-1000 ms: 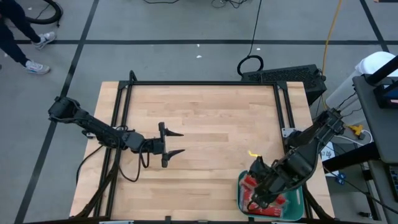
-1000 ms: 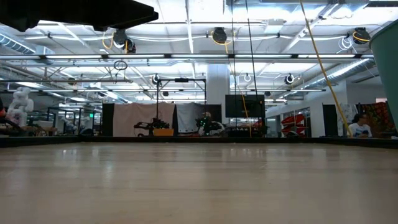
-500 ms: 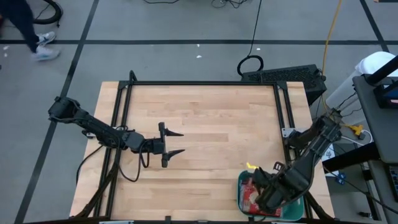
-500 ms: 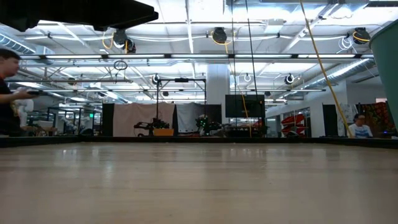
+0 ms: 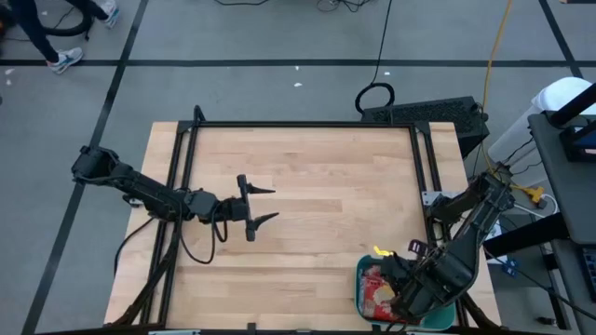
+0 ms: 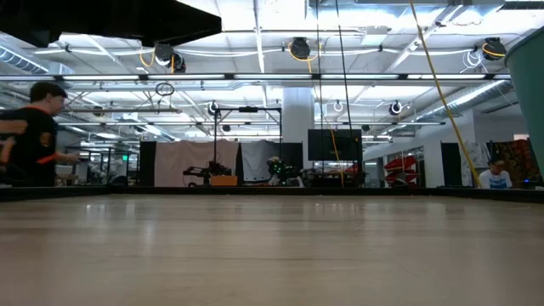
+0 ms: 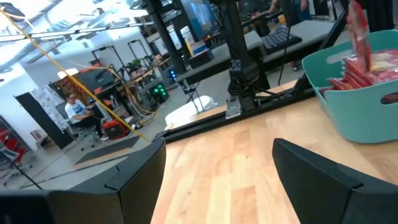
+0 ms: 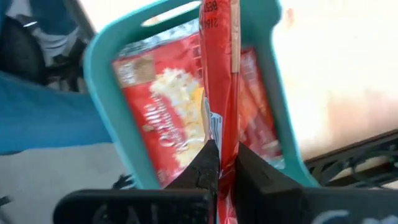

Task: Sort popcorn bags into baskets
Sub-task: Put the popcorn bag into the green bin

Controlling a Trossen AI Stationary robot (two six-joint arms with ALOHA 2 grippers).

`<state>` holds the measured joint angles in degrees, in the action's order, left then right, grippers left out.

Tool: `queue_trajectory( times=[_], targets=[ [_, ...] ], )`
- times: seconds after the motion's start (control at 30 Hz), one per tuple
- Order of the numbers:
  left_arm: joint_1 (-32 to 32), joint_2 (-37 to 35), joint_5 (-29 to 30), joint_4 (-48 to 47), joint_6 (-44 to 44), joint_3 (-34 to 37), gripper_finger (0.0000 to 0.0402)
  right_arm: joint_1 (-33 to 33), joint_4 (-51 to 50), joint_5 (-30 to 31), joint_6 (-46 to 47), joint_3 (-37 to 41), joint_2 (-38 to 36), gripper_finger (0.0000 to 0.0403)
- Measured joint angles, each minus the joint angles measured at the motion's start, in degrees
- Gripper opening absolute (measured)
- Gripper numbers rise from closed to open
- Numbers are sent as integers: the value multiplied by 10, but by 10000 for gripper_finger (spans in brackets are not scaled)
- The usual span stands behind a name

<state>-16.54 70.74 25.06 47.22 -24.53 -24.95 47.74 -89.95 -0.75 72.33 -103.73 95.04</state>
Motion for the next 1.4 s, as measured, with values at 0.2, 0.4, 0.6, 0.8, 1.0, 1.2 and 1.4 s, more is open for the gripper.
queue_trajectory(
  times=[0.2,0.4,0.6,0.8,1.0,1.2,1.4],
  targets=[
    [4,0,0,0,9,0,298,11,0,20,0,35,0,9],
    [4,0,0,0,9,0,298,11,3,-14,20,51,1,10],
    [3,0,0,0,8,0,298,11,60,-38,17,51,1,23],
    [4,0,0,-3,9,0,298,11,110,-40,21,51,1,46],
    [3,0,0,-4,9,0,298,11,89,-39,28,58,0,48],
    [4,0,0,-4,6,0,298,10,31,-41,29,58,0,22],
    [4,0,0,-4,3,0,298,-1,-2,-49,29,58,-15,6]
  ],
)
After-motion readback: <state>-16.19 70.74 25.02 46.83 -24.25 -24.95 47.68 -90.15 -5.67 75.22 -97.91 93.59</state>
